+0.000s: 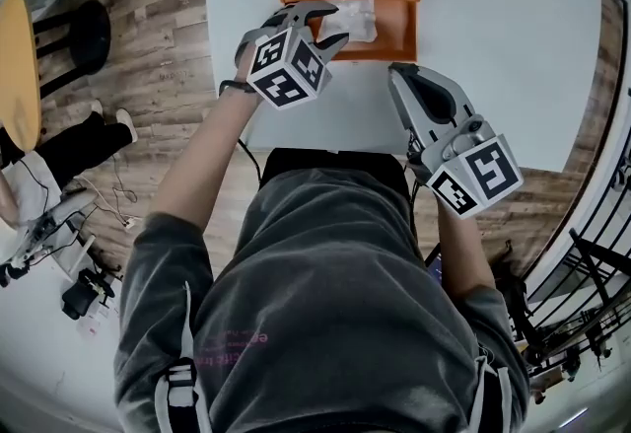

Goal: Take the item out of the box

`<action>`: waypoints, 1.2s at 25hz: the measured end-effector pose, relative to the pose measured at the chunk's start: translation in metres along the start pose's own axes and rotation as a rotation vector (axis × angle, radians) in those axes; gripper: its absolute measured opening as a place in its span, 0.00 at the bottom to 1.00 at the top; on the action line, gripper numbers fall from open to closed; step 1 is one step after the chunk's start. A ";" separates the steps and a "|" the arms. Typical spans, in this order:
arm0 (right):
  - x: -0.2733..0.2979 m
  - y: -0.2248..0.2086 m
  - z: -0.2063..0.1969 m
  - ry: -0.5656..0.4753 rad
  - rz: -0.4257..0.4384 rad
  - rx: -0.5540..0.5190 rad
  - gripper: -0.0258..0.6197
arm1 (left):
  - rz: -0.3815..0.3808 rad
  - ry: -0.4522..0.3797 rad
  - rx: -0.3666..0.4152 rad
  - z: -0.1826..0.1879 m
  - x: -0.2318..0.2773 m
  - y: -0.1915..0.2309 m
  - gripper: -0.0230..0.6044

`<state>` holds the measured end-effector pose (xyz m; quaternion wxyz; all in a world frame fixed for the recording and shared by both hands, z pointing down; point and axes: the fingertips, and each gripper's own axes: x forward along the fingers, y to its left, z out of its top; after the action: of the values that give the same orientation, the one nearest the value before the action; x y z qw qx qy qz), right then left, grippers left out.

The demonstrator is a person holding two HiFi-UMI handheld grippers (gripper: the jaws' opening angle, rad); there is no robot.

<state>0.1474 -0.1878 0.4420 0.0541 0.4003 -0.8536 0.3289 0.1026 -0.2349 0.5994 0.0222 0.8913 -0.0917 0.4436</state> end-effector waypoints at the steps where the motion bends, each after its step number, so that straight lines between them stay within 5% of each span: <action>1: 0.001 -0.001 -0.002 0.000 -0.002 0.003 0.04 | -0.007 0.010 0.005 -0.003 0.003 0.000 0.35; 30: -0.005 -0.008 -0.008 -0.002 -0.007 0.035 0.04 | -0.045 0.272 0.033 -0.034 0.045 -0.004 0.30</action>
<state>0.1553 -0.1836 0.4501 0.0473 0.4043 -0.8465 0.3431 0.1033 -0.2330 0.6561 0.0296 0.8249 -0.0604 0.5613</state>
